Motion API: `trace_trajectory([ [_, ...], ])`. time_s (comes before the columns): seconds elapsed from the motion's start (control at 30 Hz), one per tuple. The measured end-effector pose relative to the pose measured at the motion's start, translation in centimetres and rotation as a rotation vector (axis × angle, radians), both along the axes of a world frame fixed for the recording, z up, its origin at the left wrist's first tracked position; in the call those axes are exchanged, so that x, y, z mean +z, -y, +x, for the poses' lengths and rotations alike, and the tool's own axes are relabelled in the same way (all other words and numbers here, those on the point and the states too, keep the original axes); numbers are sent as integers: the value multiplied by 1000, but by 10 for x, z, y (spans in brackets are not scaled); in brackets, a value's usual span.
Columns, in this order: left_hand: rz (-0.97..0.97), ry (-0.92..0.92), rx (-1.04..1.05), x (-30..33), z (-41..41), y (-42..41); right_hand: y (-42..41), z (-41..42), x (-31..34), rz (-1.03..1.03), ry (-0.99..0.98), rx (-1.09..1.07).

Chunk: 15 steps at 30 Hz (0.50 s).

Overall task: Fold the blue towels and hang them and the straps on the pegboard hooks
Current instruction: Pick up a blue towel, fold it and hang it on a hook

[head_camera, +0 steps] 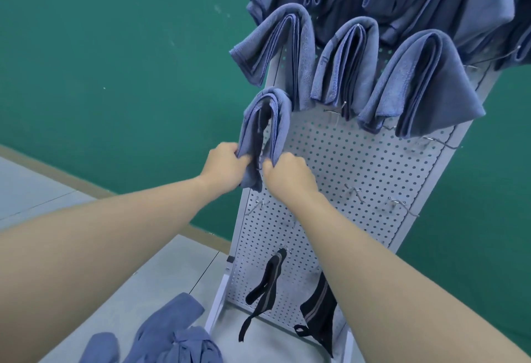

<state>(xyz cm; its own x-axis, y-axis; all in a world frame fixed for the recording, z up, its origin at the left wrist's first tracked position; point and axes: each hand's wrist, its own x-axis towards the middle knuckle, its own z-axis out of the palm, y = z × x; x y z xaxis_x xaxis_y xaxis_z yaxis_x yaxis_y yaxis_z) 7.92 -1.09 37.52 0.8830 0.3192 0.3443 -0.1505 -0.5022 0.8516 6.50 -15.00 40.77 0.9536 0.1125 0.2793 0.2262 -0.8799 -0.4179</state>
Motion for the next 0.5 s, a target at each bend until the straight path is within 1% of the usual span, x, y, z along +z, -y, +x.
trace_trajectory([
  [0.07,9,-31,5,-11,-10,-9,0,-6,-7,-15,2,16],
  [0.17,10,-84,0,-20,-28,-26,1,-15,-19,156,-56,29],
  [0.27,-71,-171,43,-37,-48,-45,0,-33,-41,271,-110,-8],
  [0.33,-127,-220,99,-60,-61,-56,-1,-50,-61,358,-135,21],
  [0.4,-133,-282,134,-89,-77,-61,-1,-68,-84,420,-172,73],
  [0.5,-94,-380,145,-139,-103,-66,-3,-92,-120,414,-230,135],
])
